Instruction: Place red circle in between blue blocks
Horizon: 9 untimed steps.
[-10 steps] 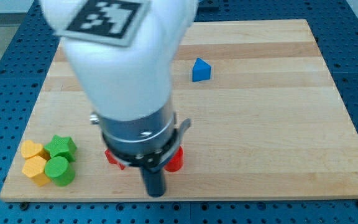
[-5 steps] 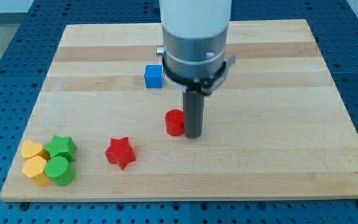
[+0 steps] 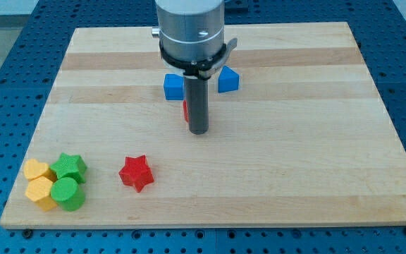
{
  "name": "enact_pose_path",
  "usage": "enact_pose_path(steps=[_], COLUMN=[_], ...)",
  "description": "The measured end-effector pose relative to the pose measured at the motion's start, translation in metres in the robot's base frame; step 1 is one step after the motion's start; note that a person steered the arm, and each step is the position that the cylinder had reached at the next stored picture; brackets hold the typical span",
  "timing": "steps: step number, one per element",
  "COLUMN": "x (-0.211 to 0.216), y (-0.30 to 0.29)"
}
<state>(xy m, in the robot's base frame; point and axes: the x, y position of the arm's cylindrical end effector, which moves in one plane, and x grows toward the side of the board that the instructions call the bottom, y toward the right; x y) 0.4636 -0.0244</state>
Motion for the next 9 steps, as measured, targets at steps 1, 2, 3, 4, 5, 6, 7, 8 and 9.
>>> enact_pose_path(steps=[1,2,3,4,5,6,7,8,9], x=[0.004,-0.009,-0.032,-0.036,-0.04,-0.054,-0.058,-0.037,-0.033], y=[0.0,0.0,0.0,0.0,0.0,0.0,0.0,0.014,0.067])
